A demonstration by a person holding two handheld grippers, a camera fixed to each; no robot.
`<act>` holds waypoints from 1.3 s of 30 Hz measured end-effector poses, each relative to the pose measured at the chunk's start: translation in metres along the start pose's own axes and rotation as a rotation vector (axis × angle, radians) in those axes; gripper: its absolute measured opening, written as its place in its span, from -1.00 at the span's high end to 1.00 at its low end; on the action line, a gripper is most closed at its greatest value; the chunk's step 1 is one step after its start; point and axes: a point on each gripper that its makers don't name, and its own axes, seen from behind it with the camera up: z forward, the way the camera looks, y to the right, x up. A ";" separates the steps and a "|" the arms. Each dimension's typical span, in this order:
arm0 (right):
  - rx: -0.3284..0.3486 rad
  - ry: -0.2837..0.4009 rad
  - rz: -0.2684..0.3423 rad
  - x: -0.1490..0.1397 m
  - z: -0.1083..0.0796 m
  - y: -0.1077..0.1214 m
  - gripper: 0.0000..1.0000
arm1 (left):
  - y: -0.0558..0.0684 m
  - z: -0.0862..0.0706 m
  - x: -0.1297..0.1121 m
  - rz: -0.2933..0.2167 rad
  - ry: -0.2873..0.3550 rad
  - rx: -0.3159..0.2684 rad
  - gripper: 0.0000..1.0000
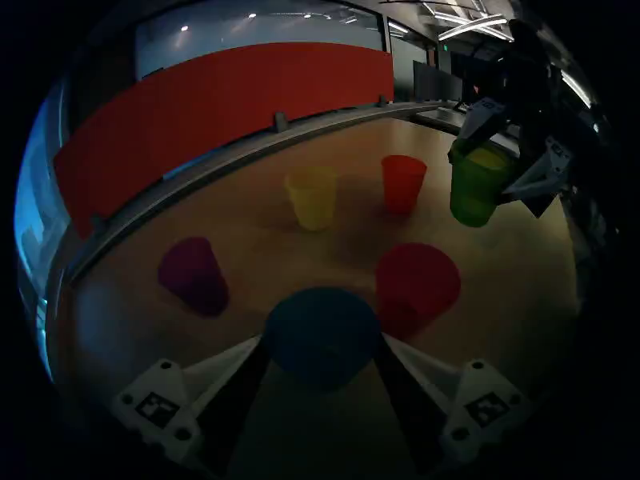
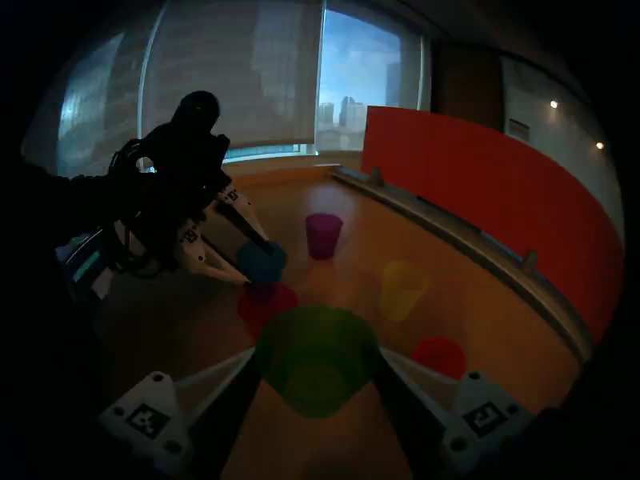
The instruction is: Pour water
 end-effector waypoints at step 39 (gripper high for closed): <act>-0.006 -0.033 0.035 -0.031 0.025 0.002 -0.82 | -0.003 -0.008 -0.037 -0.045 -0.077 -0.001 -0.89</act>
